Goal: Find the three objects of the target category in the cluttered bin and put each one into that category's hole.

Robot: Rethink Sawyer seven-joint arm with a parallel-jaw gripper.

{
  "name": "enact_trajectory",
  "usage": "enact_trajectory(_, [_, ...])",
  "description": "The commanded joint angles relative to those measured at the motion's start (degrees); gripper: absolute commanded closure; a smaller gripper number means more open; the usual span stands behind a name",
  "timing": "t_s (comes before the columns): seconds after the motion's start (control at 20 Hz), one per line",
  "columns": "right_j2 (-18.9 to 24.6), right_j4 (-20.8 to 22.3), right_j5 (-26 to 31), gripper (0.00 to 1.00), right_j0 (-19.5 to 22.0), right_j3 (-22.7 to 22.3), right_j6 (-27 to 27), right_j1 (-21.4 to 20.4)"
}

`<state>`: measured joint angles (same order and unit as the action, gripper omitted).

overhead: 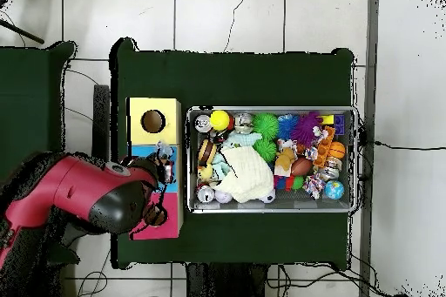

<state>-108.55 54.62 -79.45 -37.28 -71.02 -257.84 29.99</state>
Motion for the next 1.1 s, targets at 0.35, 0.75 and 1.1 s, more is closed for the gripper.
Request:
enact_trajectory(0.35, [6.4,5.2,-8.3,1.00,-1.7,-3.8,-14.1,-2.2])
enact_trajectory(0.75, [10.1,4.5,-4.1,1.00,-4.6,-5.8,-14.6,-2.8])
enact_trajectory(1.1, [10.0,4.4,-2.1,1.00,-4.5,-4.3,-14.8,-2.3])
